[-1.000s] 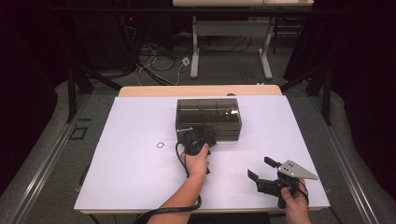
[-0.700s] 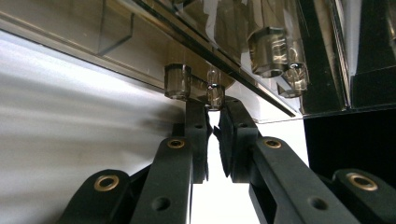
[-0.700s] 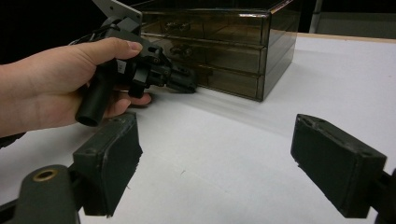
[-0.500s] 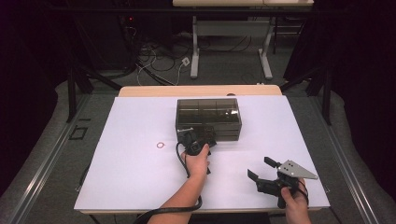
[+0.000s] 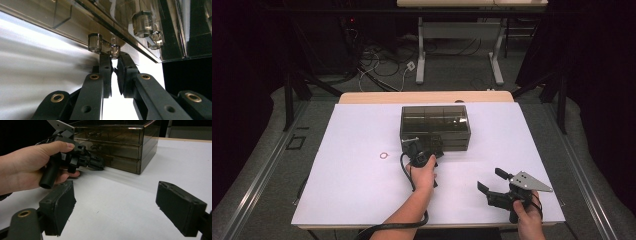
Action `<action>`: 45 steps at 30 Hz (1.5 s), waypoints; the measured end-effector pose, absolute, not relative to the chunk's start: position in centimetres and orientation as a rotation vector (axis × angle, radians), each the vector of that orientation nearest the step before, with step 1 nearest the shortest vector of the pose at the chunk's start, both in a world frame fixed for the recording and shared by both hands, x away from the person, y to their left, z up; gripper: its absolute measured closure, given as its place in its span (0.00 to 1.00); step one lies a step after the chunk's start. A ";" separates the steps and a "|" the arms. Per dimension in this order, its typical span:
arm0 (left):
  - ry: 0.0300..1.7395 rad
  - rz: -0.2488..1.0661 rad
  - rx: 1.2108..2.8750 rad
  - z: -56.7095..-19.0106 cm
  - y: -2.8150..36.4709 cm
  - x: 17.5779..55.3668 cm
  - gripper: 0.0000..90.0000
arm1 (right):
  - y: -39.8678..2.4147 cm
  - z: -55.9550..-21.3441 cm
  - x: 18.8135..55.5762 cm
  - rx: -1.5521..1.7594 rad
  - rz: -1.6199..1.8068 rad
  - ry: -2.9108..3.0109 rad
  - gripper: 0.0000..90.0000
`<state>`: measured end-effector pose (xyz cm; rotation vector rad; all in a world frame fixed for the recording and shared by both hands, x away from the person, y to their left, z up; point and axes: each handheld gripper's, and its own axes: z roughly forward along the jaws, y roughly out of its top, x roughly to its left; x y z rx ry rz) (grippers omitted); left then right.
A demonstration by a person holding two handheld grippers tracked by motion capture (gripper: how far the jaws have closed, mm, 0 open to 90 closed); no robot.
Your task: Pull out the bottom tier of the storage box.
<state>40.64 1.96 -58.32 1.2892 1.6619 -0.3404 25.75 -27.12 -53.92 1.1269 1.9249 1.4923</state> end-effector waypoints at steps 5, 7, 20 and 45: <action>1.665 -0.336 1.280 -58.4 1.9 40.5 0.91 | -27.1 -53.9 25.7 1.125 1.489 1.926 0.17; 1.656 -0.343 1.277 -58.4 2.0 40.4 0.91 | -27.1 -53.9 25.7 1.125 1.490 1.926 0.17; 1.661 -0.350 1.279 -58.5 2.1 39.7 0.91 | -27.1 -53.9 25.7 1.128 1.488 1.929 0.17; 1.662 -0.376 1.265 -58.7 2.2 38.4 0.91 | -27.0 -53.9 25.7 1.124 1.480 1.935 0.17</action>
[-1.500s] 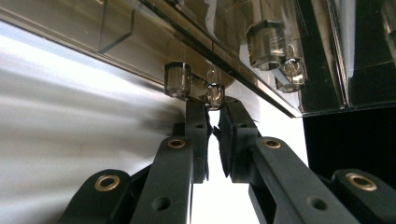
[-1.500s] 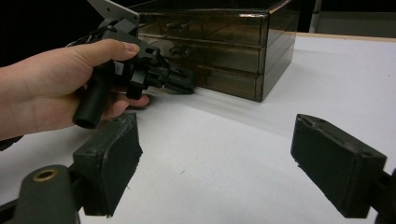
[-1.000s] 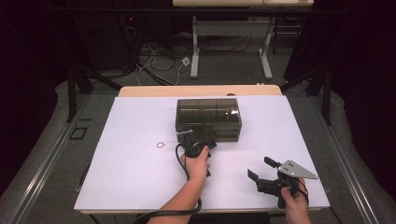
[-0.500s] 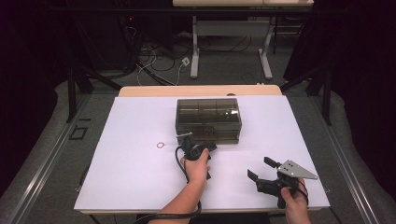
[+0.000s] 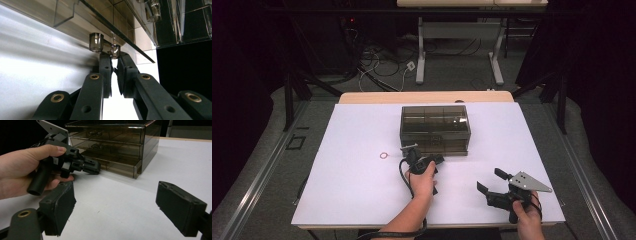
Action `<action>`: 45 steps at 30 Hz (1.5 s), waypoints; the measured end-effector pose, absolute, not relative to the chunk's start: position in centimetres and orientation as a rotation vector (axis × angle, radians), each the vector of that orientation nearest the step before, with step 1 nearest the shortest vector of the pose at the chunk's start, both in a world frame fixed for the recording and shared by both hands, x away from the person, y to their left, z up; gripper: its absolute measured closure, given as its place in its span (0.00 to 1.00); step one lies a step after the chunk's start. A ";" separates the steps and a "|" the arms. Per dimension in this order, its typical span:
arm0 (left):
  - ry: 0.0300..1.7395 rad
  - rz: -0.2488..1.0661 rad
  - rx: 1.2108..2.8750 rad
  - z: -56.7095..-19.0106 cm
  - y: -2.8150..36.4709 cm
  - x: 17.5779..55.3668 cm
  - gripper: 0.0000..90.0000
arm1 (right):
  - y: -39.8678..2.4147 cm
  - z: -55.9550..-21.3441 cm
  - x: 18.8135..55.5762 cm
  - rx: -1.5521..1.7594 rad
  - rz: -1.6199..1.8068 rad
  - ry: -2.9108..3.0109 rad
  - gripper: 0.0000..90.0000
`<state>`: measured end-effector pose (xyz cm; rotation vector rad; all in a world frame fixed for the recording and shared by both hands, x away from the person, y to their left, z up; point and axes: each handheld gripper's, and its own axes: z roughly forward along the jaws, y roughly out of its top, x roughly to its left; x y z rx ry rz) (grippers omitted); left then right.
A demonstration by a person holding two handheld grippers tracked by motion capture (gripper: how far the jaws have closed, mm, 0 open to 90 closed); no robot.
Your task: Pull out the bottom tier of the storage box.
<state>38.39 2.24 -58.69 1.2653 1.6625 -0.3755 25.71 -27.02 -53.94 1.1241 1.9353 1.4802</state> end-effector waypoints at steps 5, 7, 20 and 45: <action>1.658 -0.386 1.259 -58.8 2.3 38.2 0.91 | -27.0 -54.0 25.8 1.115 1.488 1.933 0.17; 1.655 -0.391 1.259 -58.8 2.3 38.1 0.91 | -27.0 -54.0 25.7 1.122 1.487 1.934 0.17; 1.652 -0.402 1.255 -58.9 2.5 37.5 0.91 | -27.0 -54.0 25.7 1.132 1.489 1.936 0.17; 1.642 -0.430 1.237 -59.0 2.7 36.8 0.91 | -26.9 -54.0 25.7 1.141 1.490 1.936 0.17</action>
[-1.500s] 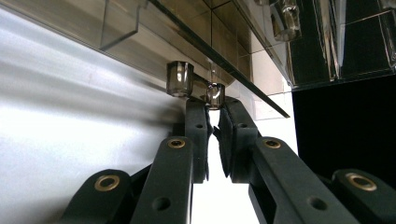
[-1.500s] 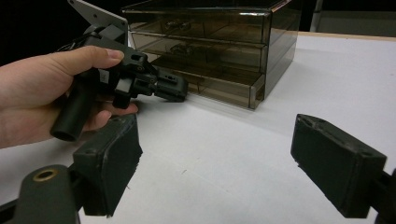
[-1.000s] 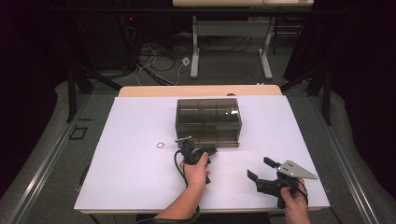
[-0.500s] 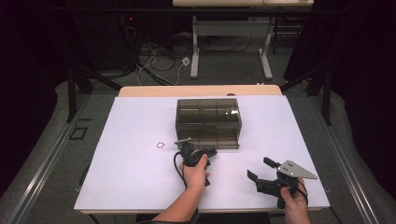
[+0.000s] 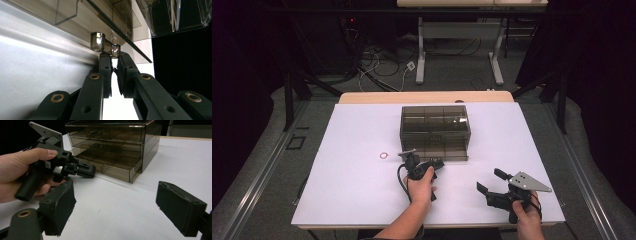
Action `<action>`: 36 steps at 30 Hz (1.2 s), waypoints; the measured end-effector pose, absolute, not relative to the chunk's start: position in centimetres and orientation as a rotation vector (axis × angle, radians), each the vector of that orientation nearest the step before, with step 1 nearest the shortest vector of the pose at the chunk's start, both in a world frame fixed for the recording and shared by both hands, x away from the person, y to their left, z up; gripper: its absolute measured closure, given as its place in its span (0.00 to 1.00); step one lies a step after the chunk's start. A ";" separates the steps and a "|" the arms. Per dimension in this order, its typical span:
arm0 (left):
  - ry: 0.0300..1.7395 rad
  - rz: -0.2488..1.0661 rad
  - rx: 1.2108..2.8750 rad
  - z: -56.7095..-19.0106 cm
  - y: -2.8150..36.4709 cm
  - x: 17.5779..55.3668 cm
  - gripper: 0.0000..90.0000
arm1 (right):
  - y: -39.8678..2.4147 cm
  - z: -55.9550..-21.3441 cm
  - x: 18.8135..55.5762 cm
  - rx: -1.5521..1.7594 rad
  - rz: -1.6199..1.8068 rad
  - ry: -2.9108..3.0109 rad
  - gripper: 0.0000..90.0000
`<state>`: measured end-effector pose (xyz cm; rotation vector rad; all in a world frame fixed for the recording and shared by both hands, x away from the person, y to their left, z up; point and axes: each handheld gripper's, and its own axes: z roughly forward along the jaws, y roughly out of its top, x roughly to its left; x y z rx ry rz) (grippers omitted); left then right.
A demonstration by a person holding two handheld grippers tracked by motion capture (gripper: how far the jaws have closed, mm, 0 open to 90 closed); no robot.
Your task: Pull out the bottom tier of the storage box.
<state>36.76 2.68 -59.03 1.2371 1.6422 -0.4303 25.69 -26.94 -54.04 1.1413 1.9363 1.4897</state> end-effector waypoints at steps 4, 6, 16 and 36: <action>1.637 -0.430 1.238 -59.1 2.7 36.7 0.91 | -27.0 -54.0 25.7 1.136 1.486 1.941 0.17; 1.636 -0.434 1.241 -59.1 2.7 36.7 0.91 | -27.0 -54.0 25.7 1.136 1.486 1.940 0.17; 1.638 -0.436 1.238 -59.1 2.6 36.5 0.91 | -27.0 -54.0 25.7 1.139 1.490 1.937 0.17; 1.629 -0.449 1.224 -59.0 3.0 36.5 0.87 | -27.1 -54.0 25.7 1.136 1.491 1.935 0.17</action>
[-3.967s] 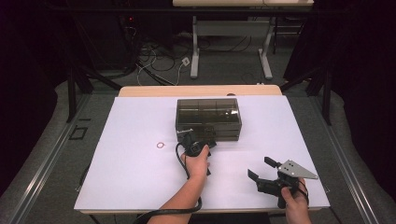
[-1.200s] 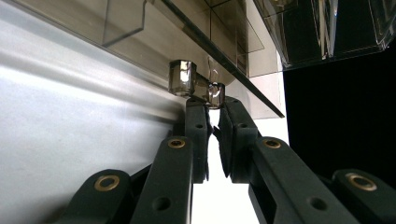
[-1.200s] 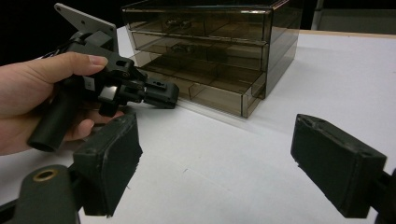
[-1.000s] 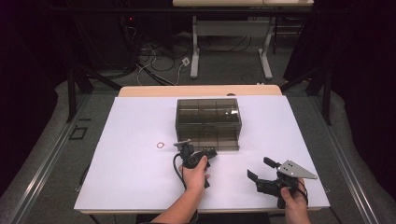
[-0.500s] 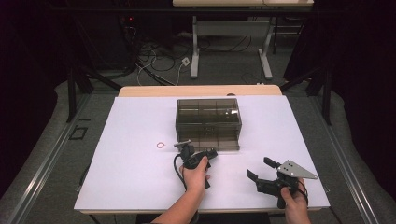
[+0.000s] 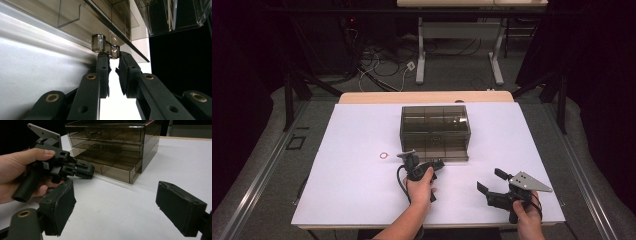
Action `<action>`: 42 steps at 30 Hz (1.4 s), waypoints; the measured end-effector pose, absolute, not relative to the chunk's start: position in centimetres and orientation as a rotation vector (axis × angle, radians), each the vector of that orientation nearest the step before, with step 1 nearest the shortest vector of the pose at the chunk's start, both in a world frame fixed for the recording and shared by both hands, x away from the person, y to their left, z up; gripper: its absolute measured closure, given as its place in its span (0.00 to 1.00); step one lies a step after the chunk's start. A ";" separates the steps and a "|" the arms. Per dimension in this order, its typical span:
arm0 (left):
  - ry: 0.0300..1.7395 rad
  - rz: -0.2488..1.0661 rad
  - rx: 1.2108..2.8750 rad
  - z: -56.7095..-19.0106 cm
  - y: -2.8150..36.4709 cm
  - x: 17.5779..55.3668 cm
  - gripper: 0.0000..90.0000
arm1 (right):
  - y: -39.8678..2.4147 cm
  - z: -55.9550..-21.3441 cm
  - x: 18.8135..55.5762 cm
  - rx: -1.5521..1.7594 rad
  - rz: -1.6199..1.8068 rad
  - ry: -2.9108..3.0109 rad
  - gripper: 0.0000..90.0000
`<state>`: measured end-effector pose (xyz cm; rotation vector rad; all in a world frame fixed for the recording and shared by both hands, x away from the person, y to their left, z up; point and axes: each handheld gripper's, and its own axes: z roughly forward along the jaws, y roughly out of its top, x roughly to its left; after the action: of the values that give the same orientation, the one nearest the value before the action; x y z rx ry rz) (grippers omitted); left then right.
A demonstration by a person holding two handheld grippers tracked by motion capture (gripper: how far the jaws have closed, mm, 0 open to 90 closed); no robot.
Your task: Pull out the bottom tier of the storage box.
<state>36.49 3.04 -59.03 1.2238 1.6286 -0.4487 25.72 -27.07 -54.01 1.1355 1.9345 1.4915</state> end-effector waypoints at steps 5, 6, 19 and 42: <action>1.631 -0.453 1.211 -58.9 3.2 36.4 0.85 | -27.1 -54.0 25.7 1.138 1.493 1.931 0.17; 1.626 -0.458 1.214 -58.9 3.3 36.4 0.84 | -27.1 -54.0 25.7 1.136 1.492 1.932 0.17; 1.610 -0.438 1.248 -57.8 3.1 35.8 0.70 | -27.2 -54.0 25.7 1.134 1.486 1.936 0.17; 1.511 -0.328 1.404 -55.6 2.7 34.9 0.53 | -27.2 -54.0 25.7 1.135 1.492 1.931 0.17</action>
<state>34.86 2.74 -55.64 1.4044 1.5107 -0.3275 25.67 -27.23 -53.97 1.1354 1.9315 1.4920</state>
